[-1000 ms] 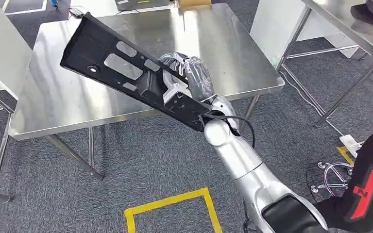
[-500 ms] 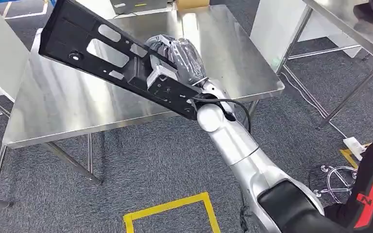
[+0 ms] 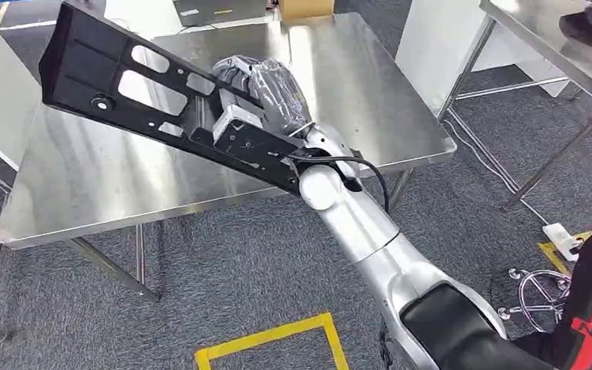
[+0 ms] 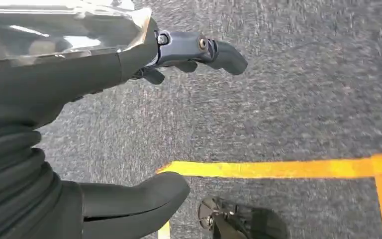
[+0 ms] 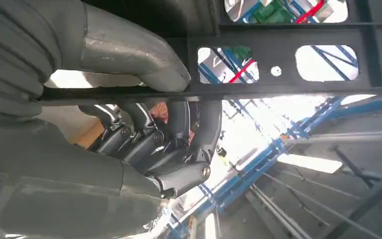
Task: Take the parts from the cabinet and place them on the table.
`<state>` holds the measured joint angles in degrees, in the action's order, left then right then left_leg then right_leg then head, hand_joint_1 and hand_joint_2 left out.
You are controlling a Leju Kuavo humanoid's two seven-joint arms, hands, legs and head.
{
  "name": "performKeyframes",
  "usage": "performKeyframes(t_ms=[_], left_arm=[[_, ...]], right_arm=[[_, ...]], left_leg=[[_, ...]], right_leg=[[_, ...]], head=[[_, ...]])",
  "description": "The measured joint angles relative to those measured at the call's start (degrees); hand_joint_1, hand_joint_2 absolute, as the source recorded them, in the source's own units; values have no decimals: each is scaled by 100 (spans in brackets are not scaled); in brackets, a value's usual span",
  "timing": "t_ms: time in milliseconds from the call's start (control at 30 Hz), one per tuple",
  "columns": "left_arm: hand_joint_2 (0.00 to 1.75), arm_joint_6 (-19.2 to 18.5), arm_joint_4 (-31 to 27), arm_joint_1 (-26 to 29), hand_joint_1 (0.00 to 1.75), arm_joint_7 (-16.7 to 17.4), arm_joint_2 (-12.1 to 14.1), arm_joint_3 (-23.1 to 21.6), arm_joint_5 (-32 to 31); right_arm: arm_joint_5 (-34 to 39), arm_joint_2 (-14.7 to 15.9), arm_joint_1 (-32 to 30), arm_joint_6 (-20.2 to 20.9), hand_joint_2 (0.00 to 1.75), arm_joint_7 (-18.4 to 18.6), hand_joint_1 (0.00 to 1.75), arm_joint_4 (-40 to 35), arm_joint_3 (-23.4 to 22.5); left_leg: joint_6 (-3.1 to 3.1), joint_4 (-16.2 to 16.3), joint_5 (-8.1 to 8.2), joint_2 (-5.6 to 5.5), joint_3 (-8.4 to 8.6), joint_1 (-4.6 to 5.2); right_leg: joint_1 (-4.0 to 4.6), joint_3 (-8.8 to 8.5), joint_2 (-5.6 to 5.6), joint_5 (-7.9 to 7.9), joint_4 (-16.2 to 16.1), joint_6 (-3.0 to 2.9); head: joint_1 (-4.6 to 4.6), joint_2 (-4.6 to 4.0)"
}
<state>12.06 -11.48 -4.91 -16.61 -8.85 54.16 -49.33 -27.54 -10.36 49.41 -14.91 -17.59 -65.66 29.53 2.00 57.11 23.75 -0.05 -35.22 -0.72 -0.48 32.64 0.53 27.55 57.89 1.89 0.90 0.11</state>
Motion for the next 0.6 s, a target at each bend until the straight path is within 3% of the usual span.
performKeyframes(t_ms=[33, 133, 167, 200, 233, 300, 333, 400, 467, 500, 533, 600], left_arm=[[175, 0, 0, -1, 0, 0, -2, 0, 0], [175, -9, 0, -8, 0, -2, 0, 0, -2], [175, -22, 0, -6, 0, -2, 0, 0, -11], [175, -26, 0, -6, 0, -2, 0, 0, -15], [175, -28, 0, 0, 0, -4, 0, 0, -26], [175, -59, 0, -1, 0, -7, -11, 0, -44], [175, -59, 0, -2, 0, -7, -11, 0, -46], [175, -61, 0, -3, 0, -7, -11, 0, -55], [175, -61, 0, -6, 0, -24, -11, 0, -55], [175, -66, -7, -7, 0, -42, -5, 0, -55], [175, -66, -7, -8, 0, -61, -5, 0, -59], [175, -68, -4, -10, 0, -70, -11, -2, -72]], right_arm=[[2, 0, 24, 0, 175, -2, 175, 2, 5], [4, 17, 6, 13, 175, 15, 175, 24, 9], [2, 35, -29, 20, 175, 22, 175, 46, 9], [0, 39, -49, 22, 175, 24, 175, 55, 9], [-7, 39, -61, 33, 175, 26, 175, 61, 9], [-28, 39, -54, 35, 175, 37, 175, 61, 9], [-41, 39, -52, 35, 175, 37, 175, 65, 9], [-79, 30, -59, 35, 175, 57, 175, 63, 9], [-111, 33, -54, 35, 175, 61, 175, 63, 9], [-140, 20, -60, 35, 175, 68, 175, 46, 9], [-155, 13, -51, 35, 175, 77, 175, 46, 9], [-197, 9, -52, 35, 175, 85, 175, 46, 11]], left_leg=[[36, -21, 21, -5, 25, 9], [113, -18, 76, -7, 76, 19], [110, -16, 102, -18, 107, 22], [108, -15, 126, -25, 135, 21], [94, -11, 163, -35, 187, 21], [52, -8, 245, -43, 289, 21], [13, 8, 289, -43, 301, 53], [-43, 20, 350, -38, 316, 57], [-107, 0, 383, -12, 343, 22], [-157, 28, 430, -15, 323, -8], [-183, 169, 499, -7, 307, 5], [-242, 1091, 883, -12, -186, -30]], right_leg=[[-3, 106, -12, 85, 231, -7], [-11, 872, -10, 483, 1557, -61], [-12, 1081, -11, 478, 1823, -33], [-14, 1102, -11, 392, 1754, 4], [-15, 958, -13, 144, 1348, 73], [-34, 483, -52, -375, 228, 149], [-20, 358, -83, -460, -83, 111], [-18, 317, -66, -437, -72, 0], [11, 306, -38, -407, -77, -72], [-76, 228, -24, -404, -119, -114], [-65, 191, -24, -372, -119, -159], [-62, 119, -24, -305, -119, -234]], head=[[-4, 0], [9, 0], [9, 0], [9, 0], [9, 0], [13, 0], [18, 0], [0, 0], [6, 0], [9, 0], [-7, 0], [-31, 0]])
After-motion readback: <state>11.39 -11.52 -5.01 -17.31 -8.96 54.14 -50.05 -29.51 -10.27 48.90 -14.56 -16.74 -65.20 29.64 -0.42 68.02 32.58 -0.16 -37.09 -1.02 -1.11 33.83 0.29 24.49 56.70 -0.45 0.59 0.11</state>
